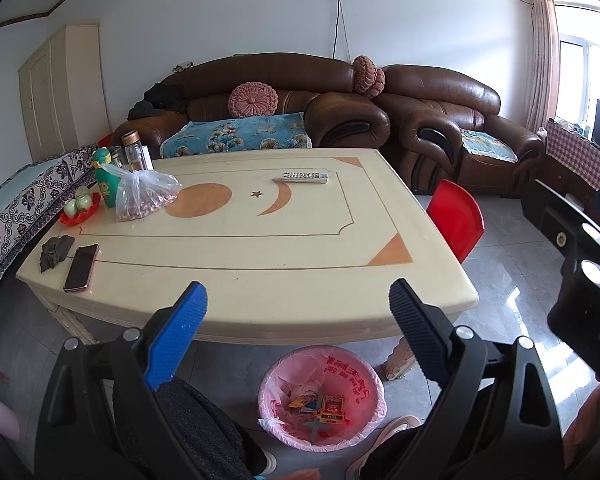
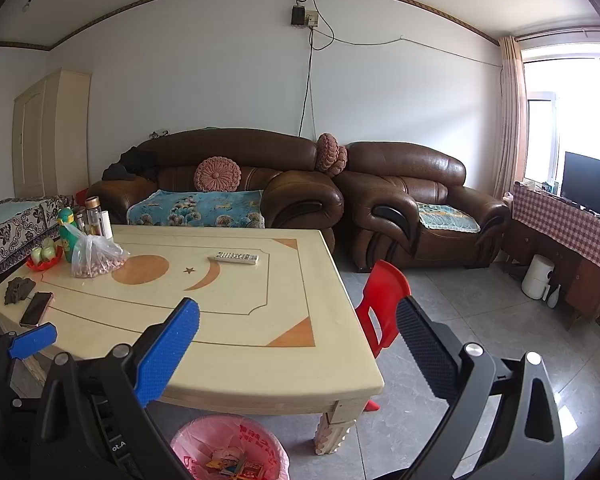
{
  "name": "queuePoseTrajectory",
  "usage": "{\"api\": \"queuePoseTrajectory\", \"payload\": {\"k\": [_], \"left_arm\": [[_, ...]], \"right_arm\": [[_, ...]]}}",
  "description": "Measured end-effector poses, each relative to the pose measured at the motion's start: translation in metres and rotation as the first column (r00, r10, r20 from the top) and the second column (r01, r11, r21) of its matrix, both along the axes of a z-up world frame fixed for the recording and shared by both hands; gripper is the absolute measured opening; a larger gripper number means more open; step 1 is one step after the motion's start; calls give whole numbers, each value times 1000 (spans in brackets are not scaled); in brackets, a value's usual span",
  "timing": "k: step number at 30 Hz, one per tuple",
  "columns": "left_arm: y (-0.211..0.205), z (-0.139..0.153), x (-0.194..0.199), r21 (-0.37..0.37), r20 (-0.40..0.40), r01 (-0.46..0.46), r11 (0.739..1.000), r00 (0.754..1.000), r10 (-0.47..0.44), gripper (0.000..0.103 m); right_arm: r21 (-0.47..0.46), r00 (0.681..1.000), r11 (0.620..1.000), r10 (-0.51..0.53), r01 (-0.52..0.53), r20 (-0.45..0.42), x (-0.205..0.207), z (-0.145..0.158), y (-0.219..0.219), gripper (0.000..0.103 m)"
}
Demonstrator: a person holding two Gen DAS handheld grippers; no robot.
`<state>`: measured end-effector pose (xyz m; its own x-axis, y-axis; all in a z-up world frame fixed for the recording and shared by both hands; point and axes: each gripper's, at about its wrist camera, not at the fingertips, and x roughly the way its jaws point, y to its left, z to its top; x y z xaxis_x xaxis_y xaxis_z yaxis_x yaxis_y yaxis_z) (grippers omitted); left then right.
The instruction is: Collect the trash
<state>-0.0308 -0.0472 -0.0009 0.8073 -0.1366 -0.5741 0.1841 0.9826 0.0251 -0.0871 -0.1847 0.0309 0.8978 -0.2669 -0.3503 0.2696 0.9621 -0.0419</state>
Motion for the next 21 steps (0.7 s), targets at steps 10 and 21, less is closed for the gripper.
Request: {"api": "queuePoseTrajectory", "payload": {"k": [10,21], "left_arm": [[0,-1,1,1,-7,4,1000,1000,-4,90],[3,-1,1,1,-6,8,1000,1000,-8,90]], "right_arm": [[-2,1000,1000,-4,4,2,1,-1,-1,96],[-5,1000,1000,-9,9,4,1,-2,-2,96]]}}
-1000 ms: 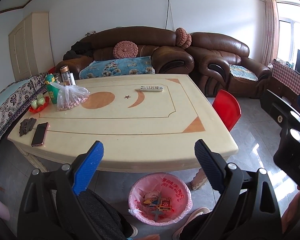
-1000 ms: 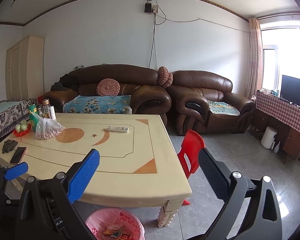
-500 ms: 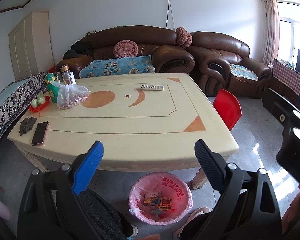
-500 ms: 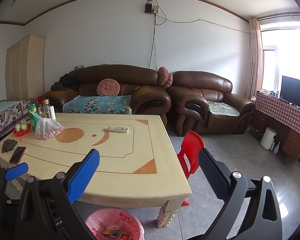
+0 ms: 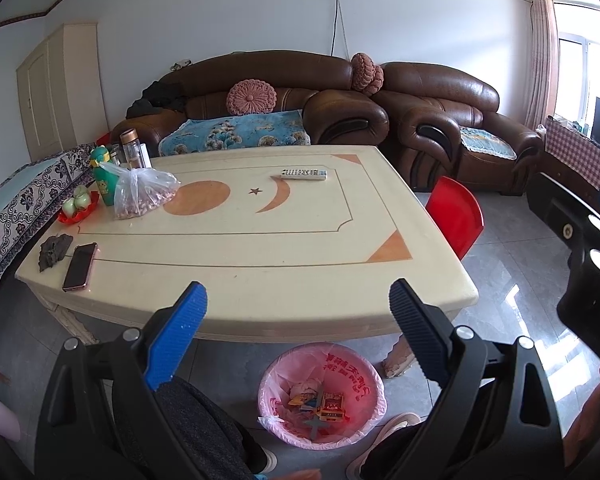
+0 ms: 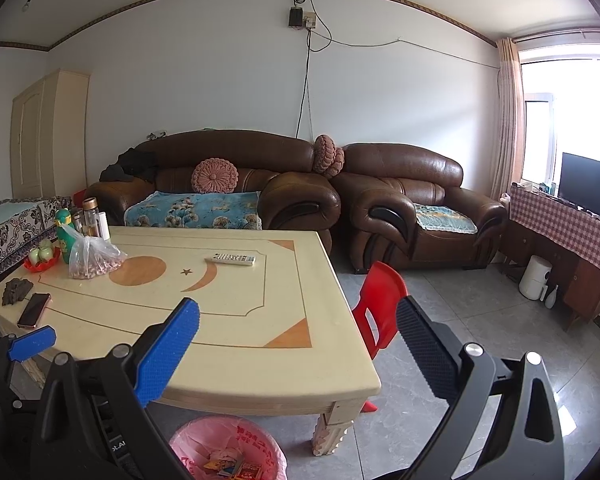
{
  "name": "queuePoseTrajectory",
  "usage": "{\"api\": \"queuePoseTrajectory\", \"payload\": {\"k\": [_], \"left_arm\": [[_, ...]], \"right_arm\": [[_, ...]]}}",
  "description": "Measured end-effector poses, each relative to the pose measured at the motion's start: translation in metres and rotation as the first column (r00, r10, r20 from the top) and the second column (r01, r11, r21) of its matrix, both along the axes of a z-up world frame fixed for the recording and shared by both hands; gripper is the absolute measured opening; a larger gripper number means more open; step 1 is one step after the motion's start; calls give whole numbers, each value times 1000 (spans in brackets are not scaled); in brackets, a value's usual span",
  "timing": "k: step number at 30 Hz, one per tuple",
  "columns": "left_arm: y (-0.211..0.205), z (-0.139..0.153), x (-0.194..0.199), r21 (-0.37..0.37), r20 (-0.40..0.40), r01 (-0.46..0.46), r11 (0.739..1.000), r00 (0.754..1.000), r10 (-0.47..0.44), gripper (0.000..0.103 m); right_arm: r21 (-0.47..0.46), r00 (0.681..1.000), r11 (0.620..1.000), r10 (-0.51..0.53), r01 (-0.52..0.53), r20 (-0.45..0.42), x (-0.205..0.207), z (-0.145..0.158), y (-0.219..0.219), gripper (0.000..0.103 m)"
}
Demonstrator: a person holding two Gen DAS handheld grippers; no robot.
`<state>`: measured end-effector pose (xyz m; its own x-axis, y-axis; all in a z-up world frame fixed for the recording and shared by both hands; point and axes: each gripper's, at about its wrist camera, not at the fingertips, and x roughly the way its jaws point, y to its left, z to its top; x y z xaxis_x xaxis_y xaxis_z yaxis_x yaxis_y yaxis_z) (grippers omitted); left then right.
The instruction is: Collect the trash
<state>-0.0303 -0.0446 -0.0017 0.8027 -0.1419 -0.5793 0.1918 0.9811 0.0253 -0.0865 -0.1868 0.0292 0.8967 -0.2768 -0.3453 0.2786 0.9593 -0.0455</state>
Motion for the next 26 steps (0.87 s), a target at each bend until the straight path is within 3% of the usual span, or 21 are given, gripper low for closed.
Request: {"api": "queuePoseTrajectory", "payload": {"k": [14,26], "left_arm": [[-1,-3,-2,10,20,-10,1000,1000,10,90],[-3,-5,-1,7,-14,8,1000,1000,-7,90]], "right_arm": [[11,1000,1000,-8,8,-4,1,-3,-4,96],[20,1000,1000,-8,8,-6,1,-5,-5,96]]}}
